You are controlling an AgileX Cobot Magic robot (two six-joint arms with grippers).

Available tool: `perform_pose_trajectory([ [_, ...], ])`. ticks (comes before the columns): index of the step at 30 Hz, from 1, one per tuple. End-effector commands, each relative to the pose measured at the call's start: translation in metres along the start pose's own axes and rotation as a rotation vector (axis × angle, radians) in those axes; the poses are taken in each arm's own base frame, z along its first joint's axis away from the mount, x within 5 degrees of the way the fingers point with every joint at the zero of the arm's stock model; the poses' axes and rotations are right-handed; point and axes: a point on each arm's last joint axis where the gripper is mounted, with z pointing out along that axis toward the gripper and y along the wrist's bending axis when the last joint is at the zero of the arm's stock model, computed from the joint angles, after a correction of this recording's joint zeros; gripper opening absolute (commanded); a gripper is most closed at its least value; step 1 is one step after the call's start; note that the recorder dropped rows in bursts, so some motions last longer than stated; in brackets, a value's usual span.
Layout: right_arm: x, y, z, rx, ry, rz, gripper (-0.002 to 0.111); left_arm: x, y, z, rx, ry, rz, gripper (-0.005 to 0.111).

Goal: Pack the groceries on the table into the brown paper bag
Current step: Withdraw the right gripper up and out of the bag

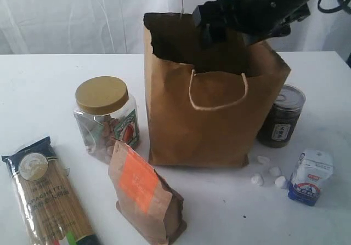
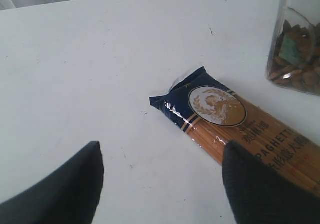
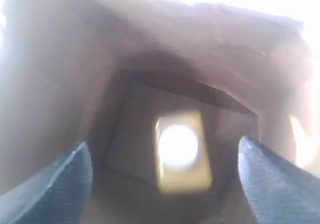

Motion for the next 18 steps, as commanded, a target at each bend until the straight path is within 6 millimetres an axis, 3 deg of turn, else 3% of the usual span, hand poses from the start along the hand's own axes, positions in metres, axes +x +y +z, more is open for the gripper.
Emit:
perform_pose_trajectory([
  [1,-0.003,0.014,-0.036,-0.034,-0.112,-0.085,0.074,0.001,0.000,0.000,0.007,-0.005,0.007,0.070],
  [8,0.000,0.028,-0.087,-0.073,-0.255,-0.182,0.074,0.001,0.000,0.000,0.007,-0.005,0.007,0.070],
  [18,0.020,0.021,-0.152,-0.033,-0.329,-0.219,0.074,0.001,0.000,0.000,0.007,-0.005,0.007,0.070],
])
